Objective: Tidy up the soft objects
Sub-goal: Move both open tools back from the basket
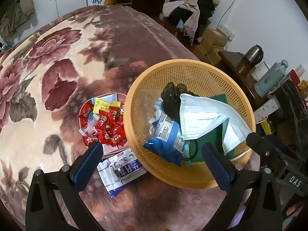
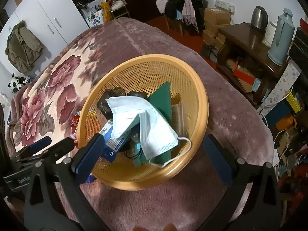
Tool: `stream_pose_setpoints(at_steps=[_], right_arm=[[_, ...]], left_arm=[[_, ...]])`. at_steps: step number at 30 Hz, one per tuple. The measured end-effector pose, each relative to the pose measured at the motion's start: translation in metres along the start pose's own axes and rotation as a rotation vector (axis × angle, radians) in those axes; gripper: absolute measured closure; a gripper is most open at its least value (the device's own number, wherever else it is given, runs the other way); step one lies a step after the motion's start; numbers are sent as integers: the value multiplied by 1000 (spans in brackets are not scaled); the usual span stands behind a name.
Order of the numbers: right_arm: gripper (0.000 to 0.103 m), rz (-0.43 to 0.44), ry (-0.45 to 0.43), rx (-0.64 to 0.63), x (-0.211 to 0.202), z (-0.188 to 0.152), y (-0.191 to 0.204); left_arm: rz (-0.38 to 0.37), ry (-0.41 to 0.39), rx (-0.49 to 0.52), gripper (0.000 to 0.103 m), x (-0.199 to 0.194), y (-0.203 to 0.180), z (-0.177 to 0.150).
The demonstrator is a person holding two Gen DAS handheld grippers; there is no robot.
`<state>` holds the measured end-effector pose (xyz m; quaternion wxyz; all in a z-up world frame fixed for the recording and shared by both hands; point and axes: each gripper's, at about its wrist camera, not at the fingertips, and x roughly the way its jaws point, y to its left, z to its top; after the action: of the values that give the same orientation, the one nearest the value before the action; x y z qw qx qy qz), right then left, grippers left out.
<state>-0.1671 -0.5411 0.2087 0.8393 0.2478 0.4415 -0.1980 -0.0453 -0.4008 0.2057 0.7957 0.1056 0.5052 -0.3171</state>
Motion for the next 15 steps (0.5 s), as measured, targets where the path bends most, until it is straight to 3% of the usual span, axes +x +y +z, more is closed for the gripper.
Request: stream_pose_setpoints(at_steps=[15], right_arm=[[0, -25, -37, -24, -9, -14, 9]], left_arm=[[-29, 8, -5, 1, -8, 2, -15]])
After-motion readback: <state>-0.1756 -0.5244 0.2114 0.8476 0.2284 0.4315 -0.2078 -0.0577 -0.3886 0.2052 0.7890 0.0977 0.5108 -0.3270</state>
